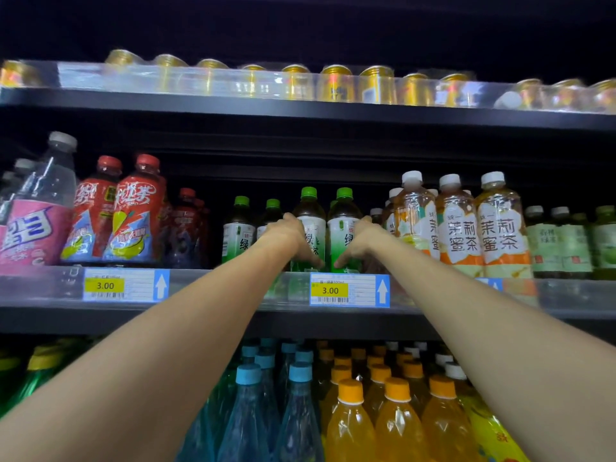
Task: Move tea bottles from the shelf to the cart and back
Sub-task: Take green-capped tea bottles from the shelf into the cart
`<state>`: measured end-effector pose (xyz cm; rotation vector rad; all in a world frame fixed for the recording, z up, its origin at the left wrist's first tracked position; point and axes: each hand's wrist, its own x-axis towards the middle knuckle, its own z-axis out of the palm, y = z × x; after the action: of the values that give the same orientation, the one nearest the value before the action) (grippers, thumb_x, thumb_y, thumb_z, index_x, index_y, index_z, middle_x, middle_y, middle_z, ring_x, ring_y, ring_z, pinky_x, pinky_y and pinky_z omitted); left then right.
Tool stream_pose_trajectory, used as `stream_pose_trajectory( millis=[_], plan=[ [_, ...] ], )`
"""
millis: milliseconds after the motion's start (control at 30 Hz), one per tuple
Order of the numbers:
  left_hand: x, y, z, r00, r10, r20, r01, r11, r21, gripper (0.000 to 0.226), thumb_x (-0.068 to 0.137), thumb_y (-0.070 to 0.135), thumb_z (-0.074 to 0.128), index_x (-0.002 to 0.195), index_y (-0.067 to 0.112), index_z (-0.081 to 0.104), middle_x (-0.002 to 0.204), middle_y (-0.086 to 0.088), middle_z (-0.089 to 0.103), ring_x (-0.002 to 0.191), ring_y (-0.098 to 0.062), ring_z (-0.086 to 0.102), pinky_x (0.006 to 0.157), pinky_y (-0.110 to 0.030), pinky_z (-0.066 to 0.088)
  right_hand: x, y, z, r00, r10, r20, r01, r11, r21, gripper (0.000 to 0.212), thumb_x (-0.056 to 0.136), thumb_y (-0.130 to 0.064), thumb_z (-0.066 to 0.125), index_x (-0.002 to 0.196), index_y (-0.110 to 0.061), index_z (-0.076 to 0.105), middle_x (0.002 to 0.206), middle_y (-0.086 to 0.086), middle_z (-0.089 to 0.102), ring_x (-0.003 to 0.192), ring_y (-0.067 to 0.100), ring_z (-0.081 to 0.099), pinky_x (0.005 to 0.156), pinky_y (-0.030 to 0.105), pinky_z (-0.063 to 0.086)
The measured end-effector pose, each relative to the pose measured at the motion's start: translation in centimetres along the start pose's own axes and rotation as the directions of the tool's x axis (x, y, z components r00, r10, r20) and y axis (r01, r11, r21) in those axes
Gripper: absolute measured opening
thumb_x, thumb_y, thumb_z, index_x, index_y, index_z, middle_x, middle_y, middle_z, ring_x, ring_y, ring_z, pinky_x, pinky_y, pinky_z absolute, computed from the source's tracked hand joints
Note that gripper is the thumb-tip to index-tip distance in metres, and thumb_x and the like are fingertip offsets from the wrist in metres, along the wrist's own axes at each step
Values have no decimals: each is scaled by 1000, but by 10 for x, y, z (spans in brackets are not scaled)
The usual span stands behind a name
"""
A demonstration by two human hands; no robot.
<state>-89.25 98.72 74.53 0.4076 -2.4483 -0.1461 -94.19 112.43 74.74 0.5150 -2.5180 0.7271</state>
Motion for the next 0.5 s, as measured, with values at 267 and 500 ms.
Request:
stream_pose_trajectory(
  millis=[267,500],
  plan=[
    [-21,-16,-20,990,66,-125,-49,990,134,99,74,66,74,142,6,36,130,-12,57,119,-33,57,90,-41,50,-22,-5,-9,993,-25,-119,17,997,-70,87,80,-23,81,147,3,31,133,21,54,119,36,57,86,39,53],
    [-46,-36,-40,921,274,-276,-153,908,390,76,86,63,63,138,12,41,128,-12,57,115,-33,58,76,-36,37,-61,-18,-19,913,-268,-307,141,914,-379,62,83,-17,70,136,-8,40,137,15,42,128,33,41,94,42,45]
  ],
)
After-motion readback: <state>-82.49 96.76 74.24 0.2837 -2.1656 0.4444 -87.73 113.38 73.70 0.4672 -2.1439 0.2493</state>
